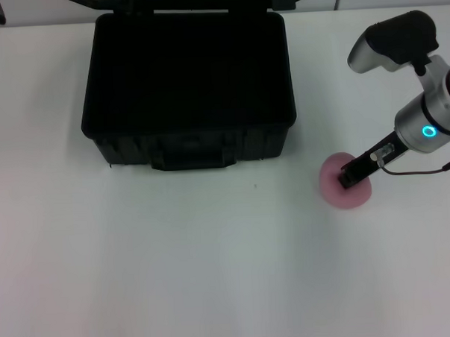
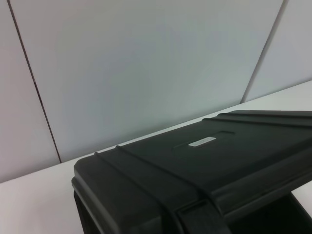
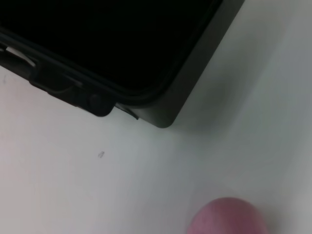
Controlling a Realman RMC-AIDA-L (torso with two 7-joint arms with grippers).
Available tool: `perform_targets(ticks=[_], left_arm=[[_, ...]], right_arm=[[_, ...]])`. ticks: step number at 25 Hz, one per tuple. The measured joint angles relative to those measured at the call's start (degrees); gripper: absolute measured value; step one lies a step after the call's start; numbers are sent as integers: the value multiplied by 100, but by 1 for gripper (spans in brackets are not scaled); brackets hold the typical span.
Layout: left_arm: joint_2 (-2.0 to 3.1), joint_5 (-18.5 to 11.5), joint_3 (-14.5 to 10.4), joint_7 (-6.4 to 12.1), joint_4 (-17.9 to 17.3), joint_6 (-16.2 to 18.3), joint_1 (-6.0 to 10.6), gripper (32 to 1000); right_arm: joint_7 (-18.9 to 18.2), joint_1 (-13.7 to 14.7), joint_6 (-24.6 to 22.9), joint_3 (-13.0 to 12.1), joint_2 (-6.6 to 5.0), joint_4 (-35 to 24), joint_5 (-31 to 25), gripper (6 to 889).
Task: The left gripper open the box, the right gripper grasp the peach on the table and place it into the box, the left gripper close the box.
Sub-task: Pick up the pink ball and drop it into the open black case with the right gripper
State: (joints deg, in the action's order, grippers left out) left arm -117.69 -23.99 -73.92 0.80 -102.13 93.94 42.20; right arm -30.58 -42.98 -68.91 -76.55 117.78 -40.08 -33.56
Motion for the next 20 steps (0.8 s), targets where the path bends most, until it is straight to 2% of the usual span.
perform_targets(ticks=[2,10,20], left_arm=[[0,0,0,0,0,1,-1,431],[0,10,0,0,0,1,-23,435],[6,30,0,16,0,17,-56,440]], right_arm=[[0,-1,0,0,-3,0,-1,43],[-1,-10,-144,9,-41,-134,-45,42],[-53,38,-896,365,-60,-1145,-134,50]])
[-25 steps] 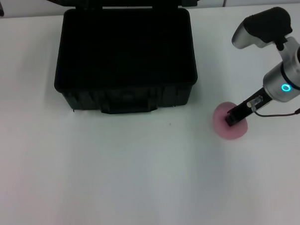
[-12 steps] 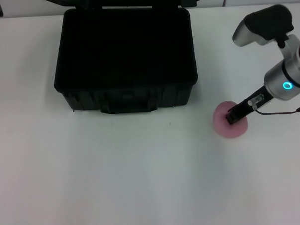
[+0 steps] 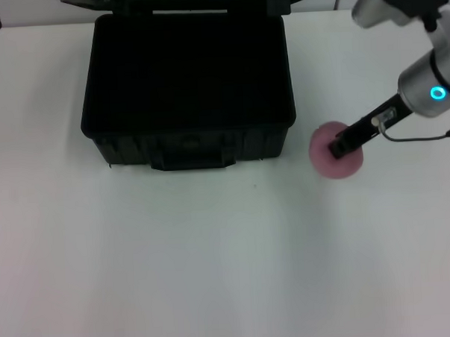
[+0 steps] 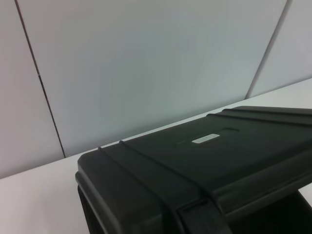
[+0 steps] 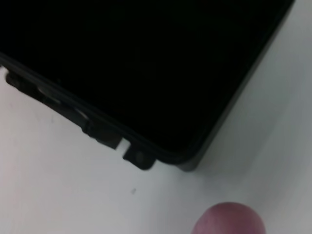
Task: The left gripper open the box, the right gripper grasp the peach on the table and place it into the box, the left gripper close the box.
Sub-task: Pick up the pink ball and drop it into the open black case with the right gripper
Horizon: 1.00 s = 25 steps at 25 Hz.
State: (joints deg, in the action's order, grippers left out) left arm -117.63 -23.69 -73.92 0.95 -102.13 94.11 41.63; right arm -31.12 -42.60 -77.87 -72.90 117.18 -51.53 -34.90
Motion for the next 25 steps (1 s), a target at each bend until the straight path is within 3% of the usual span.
perform_targets(ticks=[8,14,25], left_arm=[[3,5,0,45,8,15,-8,445],[4,6,0,51,53,23,-8,448],[3,6,1,54,62,23,9,454]], right_arm=[[0,-12,-602,348,-35,-832,-107,56],[0,-27,-711,397,-63,-1130,-285,60],[-197,-40,-218,385,-64,-1219,-585,68]])
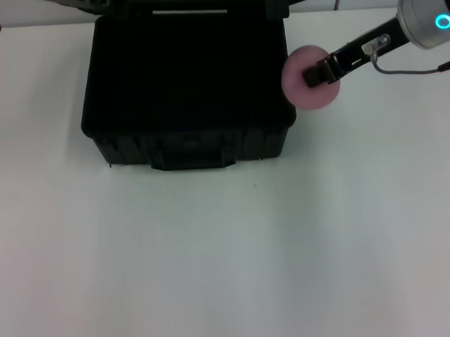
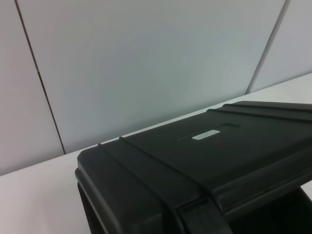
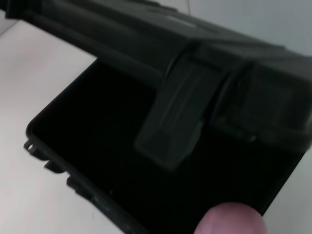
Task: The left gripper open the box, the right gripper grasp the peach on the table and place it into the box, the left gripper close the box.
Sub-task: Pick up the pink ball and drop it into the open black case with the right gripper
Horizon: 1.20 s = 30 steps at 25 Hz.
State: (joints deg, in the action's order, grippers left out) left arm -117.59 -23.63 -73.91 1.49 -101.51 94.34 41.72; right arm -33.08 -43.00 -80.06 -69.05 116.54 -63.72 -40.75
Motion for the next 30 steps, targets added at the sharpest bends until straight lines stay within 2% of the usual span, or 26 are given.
perform_targets(ticks=[9,16,25,30], left_arm=[[-8,-1,0,0,0,-1,29,458],[-9,6,0,0,0,-4,33,462],[-9,5,-17,0,0,-4,48,467],[-9,3,-18,0,0,-8,49,470]], right_arm=[[-361,-84,616,-39,91,382,-119,74],[-893,-230,1269,-106,132,1106,-665,80],[-1251,-314,2246,-781,150,1730,-1294,86],[-1433,-314,2612,-932,188,1921,-1499,90]])
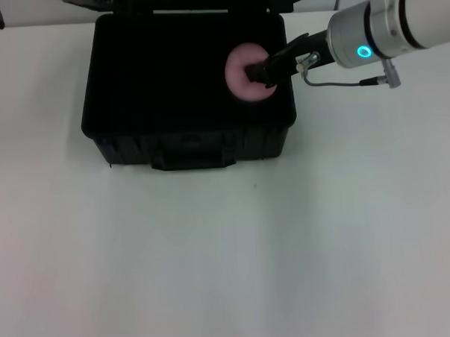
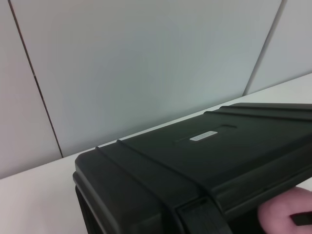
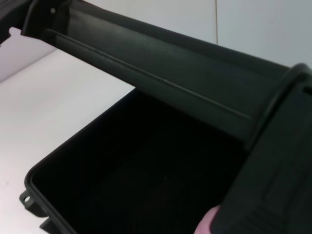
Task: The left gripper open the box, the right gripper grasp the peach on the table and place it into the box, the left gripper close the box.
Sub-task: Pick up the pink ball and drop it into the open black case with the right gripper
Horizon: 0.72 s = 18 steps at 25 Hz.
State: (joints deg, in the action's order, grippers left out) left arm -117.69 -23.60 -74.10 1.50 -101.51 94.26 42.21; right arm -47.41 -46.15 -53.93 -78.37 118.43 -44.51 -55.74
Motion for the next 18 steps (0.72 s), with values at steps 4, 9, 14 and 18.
perform_targets(ticks=[4,9,14,18], left_arm=[[0,-4,0,0,0,-2,0,472],[0,-4,0,0,0,-2,-1,474],[0,-4,0,0,0,-4,-2,477],[0,-4,0,0,0,-5,-2,479]], right_arm=[[-49,2,217,-171,5,114,-136,93],[-168,32,337,-190,9,122,-215,96],[-181,44,386,-193,13,127,-227,100],[-181,44,391,-231,14,127,-227,103]])
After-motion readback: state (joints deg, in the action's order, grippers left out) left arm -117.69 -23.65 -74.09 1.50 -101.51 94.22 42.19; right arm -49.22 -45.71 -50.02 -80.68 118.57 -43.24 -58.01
